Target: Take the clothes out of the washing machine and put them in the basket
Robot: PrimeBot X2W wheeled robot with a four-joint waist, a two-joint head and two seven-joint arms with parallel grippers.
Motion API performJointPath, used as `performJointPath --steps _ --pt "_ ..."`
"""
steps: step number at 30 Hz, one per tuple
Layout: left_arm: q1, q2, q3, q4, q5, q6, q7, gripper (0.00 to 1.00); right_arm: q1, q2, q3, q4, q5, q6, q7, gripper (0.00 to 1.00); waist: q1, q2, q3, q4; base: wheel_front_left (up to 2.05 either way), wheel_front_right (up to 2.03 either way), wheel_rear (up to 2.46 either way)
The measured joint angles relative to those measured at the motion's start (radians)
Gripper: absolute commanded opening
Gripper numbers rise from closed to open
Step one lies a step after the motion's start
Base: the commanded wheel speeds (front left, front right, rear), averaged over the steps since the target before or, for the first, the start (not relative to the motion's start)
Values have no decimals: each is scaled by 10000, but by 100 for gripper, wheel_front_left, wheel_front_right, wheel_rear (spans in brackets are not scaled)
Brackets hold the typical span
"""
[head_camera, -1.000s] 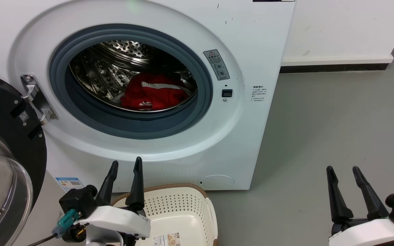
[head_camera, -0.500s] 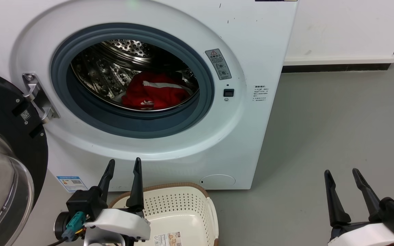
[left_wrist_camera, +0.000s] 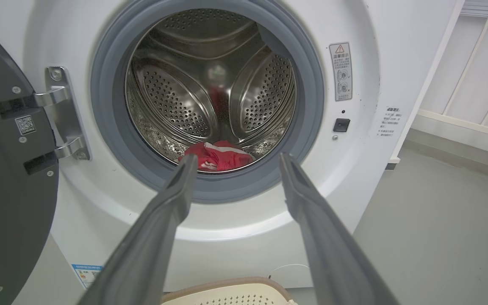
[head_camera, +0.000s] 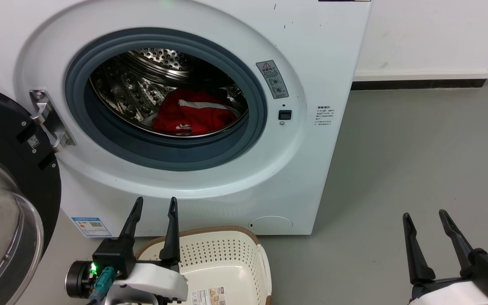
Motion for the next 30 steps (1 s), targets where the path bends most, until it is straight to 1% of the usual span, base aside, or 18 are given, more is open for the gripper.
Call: performJointPath --steps 7,19,30 --pt "17 -8 -52 12 410 0 -130 100 37 0 -8 -13 -209 0 -117 100 0 0 -4 0 0 0 0" --pt "53 -35 -217 59 1202 46 -326 100 130 -2 -40 -61 -980 0 -353 100 0 0 6 -6 0 0 0" --pt "58 -73 -253 113 1216 48 -349 100 132 -4 -52 15 -997 0 -397 100 1 0 1 9 0 0 0"
